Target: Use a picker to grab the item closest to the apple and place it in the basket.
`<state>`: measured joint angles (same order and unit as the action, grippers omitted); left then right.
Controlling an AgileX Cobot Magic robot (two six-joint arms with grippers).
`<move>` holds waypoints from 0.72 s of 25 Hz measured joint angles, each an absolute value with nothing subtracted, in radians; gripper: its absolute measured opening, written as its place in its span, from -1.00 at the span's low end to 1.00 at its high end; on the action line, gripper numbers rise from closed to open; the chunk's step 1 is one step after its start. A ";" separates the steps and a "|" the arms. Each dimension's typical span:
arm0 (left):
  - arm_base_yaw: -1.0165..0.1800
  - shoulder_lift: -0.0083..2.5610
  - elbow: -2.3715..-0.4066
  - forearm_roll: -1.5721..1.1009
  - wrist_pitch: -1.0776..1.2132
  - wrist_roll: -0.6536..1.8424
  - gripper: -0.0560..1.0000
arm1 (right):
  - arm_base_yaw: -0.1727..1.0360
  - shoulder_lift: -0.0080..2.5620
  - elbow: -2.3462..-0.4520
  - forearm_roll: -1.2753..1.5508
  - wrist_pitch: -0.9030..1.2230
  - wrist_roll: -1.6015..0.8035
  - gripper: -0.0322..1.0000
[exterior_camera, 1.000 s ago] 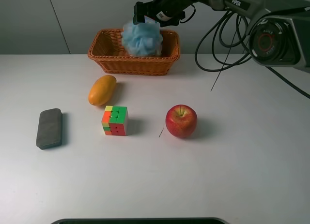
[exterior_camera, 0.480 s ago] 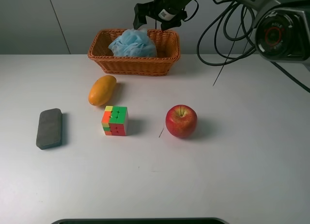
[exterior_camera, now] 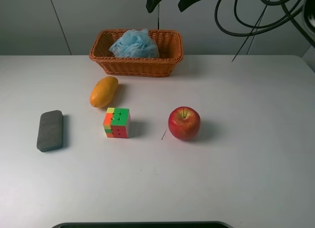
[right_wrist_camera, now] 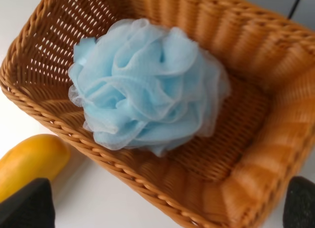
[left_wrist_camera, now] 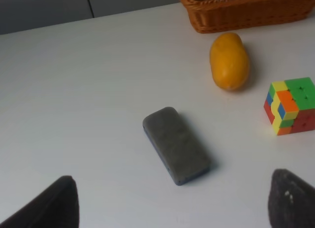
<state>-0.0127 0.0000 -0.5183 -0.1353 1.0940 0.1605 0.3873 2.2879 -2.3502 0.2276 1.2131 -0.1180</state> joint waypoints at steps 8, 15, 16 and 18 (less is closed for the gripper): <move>-0.013 0.000 -0.518 -0.135 1.096 0.160 0.51 | 0.387 2.014 -2.022 0.158 1.215 -0.102 0.41; -0.013 0.000 -0.518 -0.135 1.096 0.160 0.51 | 0.387 1.657 -1.596 0.141 1.221 -0.098 0.41; -0.013 0.000 -0.518 -0.135 1.096 0.160 0.51 | 0.387 1.606 -1.550 0.141 1.221 -0.098 0.41; -0.013 0.000 -0.518 -0.135 1.096 0.160 0.51 | 0.387 1.516 -1.447 0.141 1.223 -0.098 0.41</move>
